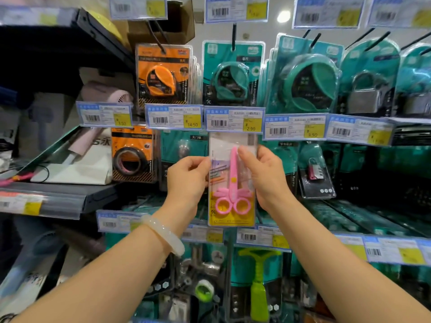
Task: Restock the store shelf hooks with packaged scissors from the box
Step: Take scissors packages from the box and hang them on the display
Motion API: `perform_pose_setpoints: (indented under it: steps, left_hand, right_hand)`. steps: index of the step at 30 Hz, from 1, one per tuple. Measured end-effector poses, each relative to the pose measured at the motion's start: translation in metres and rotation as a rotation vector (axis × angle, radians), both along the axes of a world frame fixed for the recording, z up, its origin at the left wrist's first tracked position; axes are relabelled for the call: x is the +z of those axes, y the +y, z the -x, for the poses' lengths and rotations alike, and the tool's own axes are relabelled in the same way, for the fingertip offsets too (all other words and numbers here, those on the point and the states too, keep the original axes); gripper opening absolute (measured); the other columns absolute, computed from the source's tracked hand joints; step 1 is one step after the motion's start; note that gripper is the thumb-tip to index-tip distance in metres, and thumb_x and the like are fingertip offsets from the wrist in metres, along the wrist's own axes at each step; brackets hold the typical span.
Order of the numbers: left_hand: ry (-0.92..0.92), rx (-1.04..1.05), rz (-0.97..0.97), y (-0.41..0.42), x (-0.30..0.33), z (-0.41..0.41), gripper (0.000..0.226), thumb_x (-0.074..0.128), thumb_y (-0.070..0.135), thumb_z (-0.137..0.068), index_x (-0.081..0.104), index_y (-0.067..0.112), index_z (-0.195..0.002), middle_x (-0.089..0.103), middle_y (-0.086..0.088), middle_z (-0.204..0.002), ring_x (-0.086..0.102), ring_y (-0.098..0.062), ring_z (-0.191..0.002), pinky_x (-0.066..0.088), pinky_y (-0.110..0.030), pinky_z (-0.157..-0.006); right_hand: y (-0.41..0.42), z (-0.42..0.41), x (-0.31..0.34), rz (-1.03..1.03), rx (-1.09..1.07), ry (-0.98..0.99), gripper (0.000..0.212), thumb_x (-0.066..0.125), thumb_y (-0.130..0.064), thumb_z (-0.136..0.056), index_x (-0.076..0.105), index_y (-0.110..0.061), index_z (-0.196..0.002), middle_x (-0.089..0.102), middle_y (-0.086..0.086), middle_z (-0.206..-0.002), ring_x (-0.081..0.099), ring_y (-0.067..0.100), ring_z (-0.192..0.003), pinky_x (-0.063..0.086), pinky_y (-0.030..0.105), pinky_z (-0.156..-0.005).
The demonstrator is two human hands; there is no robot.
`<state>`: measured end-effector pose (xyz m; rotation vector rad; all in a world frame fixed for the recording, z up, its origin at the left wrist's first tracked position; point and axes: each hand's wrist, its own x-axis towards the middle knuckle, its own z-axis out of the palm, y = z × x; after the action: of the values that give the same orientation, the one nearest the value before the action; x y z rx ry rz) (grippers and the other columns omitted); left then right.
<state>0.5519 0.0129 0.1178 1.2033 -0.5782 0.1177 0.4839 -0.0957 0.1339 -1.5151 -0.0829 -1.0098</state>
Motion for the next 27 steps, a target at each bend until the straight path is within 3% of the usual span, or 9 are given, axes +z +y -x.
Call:
perform_pose_setpoints:
  steps: [3,8,14,20,24,27]
  left_hand:
    - [-0.048,0.026,0.014,0.001,0.007,0.000,0.013,0.061,0.016,-0.089,0.065,0.012,-0.078,0.063,-0.001,-0.069,0.058,-0.014,-0.064,0.051,-0.029,-0.061]
    - [-0.040,0.024,-0.009,-0.002,0.021,-0.001,0.026,0.058,0.015,-0.091,0.060,0.013,-0.066,0.063,0.001,-0.065,0.059,-0.007,-0.055,0.049,-0.019,-0.052]
    - [0.018,0.014,0.011,0.000,0.015,-0.007,0.025,0.059,0.016,-0.091,0.061,0.011,-0.066,0.063,-0.005,-0.067,0.059,-0.015,-0.060,0.045,-0.026,-0.054]
    - [-0.008,0.019,-0.043,-0.009,0.021,-0.007,0.026,0.060,0.016,-0.090,0.062,0.012,-0.064,0.065,-0.004,-0.068,0.062,-0.018,-0.066,0.051,-0.033,-0.066]
    - [0.016,0.007,-0.057,-0.006,0.011,-0.009,0.027,0.058,0.017,-0.091,0.061,0.011,-0.064,0.064,-0.003,-0.067,0.060,-0.015,-0.062,0.048,-0.029,-0.060]
    - [0.008,0.016,-0.071,-0.010,0.016,-0.007,0.027,0.060,0.016,-0.090,0.061,0.010,-0.063,0.064,-0.005,-0.067,0.061,-0.019,-0.066,0.051,-0.034,-0.066]
  right_hand:
    - [0.004,-0.001,0.008,0.050,0.010,-0.056,0.004,0.057,-0.012,-0.091,0.061,-0.013,-0.090,0.069,0.003,-0.086,0.068,0.016,-0.073,0.059,0.035,-0.070]
    - [0.006,-0.010,0.014,-0.090,0.074,-0.022,0.011,0.053,-0.009,-0.093,0.061,-0.015,-0.088,0.069,0.004,-0.080,0.069,0.014,-0.065,0.059,0.033,-0.065]
    - [0.010,-0.014,0.012,-0.047,-0.023,0.029,0.007,0.058,-0.014,-0.090,0.061,-0.011,-0.084,0.069,0.015,-0.087,0.068,0.033,-0.084,0.056,0.050,-0.080]
    - [0.001,-0.008,0.013,-0.079,-0.004,-0.003,0.009,0.056,-0.013,-0.091,0.061,-0.015,-0.084,0.070,0.003,-0.074,0.070,0.018,-0.066,0.059,0.035,-0.064]
    - [0.003,-0.010,0.006,-0.034,-0.033,0.036,0.008,0.057,-0.016,-0.091,0.060,-0.014,-0.084,0.071,0.006,-0.078,0.070,0.024,-0.075,0.058,0.041,-0.073]
    - [0.000,-0.008,0.009,-0.094,-0.021,0.023,0.008,0.057,-0.014,-0.091,0.059,-0.014,-0.084,0.070,0.001,-0.069,0.069,0.019,-0.065,0.059,0.036,-0.066]
